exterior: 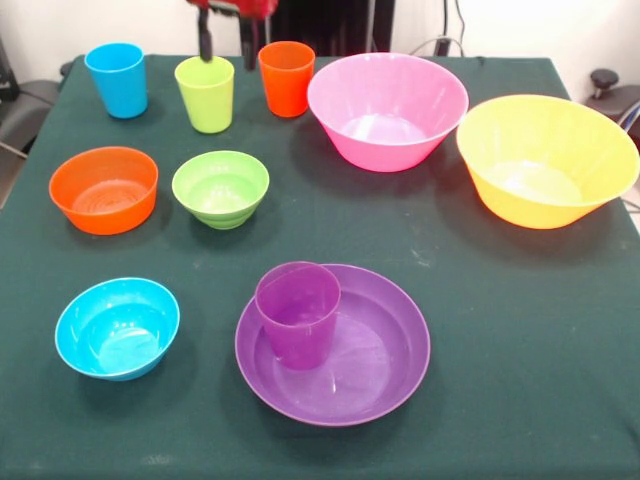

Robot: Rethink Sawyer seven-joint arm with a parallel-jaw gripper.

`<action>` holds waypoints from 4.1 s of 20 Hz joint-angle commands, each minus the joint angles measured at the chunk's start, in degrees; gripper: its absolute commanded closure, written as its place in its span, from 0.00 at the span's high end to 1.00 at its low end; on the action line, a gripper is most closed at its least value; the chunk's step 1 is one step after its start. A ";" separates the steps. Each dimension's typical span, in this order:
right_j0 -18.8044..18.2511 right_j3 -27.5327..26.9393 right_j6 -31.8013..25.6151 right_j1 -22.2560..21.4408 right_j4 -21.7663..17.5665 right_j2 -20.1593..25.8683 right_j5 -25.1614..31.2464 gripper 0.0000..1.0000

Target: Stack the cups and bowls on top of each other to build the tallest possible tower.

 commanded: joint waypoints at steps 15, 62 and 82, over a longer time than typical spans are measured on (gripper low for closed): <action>-4.05 8.93 -4.08 -3.77 -4.85 6.74 0.11 1.00; -1.74 0.41 1.20 19.20 -14.25 -4.03 -21.99 1.00; -0.13 0.58 1.27 17.81 -13.73 -4.65 -22.15 0.00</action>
